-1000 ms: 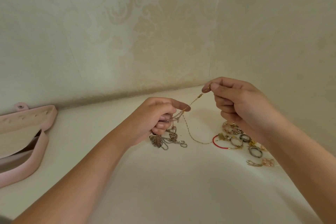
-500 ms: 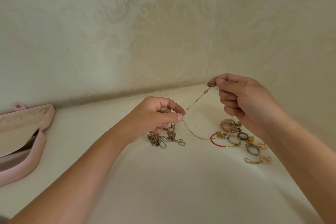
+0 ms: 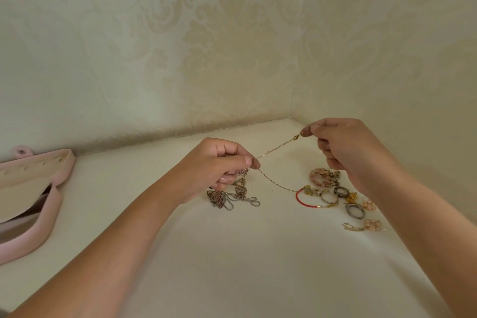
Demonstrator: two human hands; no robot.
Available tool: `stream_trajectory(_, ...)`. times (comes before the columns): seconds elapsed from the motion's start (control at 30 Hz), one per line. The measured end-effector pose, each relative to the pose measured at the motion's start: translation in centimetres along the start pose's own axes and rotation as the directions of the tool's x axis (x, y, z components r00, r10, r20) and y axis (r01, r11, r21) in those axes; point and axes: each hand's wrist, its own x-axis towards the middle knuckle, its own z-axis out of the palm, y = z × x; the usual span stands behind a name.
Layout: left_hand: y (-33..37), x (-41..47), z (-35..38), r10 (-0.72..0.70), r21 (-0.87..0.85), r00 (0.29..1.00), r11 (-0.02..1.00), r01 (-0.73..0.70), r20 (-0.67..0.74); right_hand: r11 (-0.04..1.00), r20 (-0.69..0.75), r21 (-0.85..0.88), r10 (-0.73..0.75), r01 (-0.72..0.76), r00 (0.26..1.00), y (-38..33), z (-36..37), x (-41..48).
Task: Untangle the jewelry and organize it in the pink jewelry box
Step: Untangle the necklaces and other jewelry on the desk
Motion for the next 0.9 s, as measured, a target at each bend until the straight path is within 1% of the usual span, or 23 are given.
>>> stream_trajectory(0.07, 0.1, 0.0, 0.1, -0.011, 0.002, 1.000, 1.000, 0.011, 0.001, 0.995, -0.001, -0.098, -0.001, 0.000, 1.000, 0.3, 0.4, 0.2)
stream_trajectory(0.13, 0.1, 0.0, 0.3, -0.024, 0.007, 1.000, 1.000, 0.024, 0.005, 0.984, 0.023, -0.178, -0.028, 0.032, 0.999, 0.7, 0.9, 0.2)
stream_trajectory(0.2, 0.1, 0.0, 0.4, -0.040, 0.005, 0.999, 0.999, 0.040, 0.004, 0.963, 0.066, -0.255, -0.072, 0.086, 0.995, 1.1, 1.5, -0.1)
stream_trajectory(0.27, 0.1, 0.0, 0.5, -0.056, -0.008, 0.998, 0.998, 0.056, -0.003, 0.937, 0.124, -0.300, -0.145, 0.176, 0.982, 1.2, 2.0, -0.6)
stream_trajectory(0.33, 0.1, 0.0, 0.6, -0.063, -0.019, 0.998, 0.998, 0.063, -0.010, 0.932, 0.203, -0.254, -0.209, 0.258, 0.957, 0.8, 2.3, -1.2)
stream_trajectory(0.4, 0.2, 0.0, 0.6, -0.066, -0.027, 0.998, 0.997, 0.066, -0.006, 0.946, 0.299, -0.160, -0.227, 0.283, 0.927, 0.2, 2.6, -1.9)
stream_trajectory(0.47, 0.2, 0.1, 0.6, -0.068, -0.032, 0.998, 0.997, 0.068, -0.003, 0.940, 0.350, -0.147, -0.241, 0.307, 0.905, -0.2, 2.9, -2.5)
stream_trajectory(0.6, 0.1, 0.0, 0.6, -0.074, -0.040, 0.997, 0.996, 0.074, 0.002, 0.910, 0.300, -0.211, -0.286, 0.356, 0.910, 0.0, 3.5, -2.8)
stream_trajectory(0.7, 0.2, -0.1, 0.6, -0.068, -0.039, 0.998, 0.997, 0.068, -0.004, 0.907, 0.258, -0.194, -0.321, 0.374, 0.911, 0.3, 3.7, -2.8)
stream_trajectory(0.9, 0.2, 0.1, 1.1, -0.046, -0.044, 0.996, 0.998, 0.043, -0.072, 0.920, 0.137, -0.217, -0.302, 0.326, 0.943, 0.7, 4.2, -2.7)
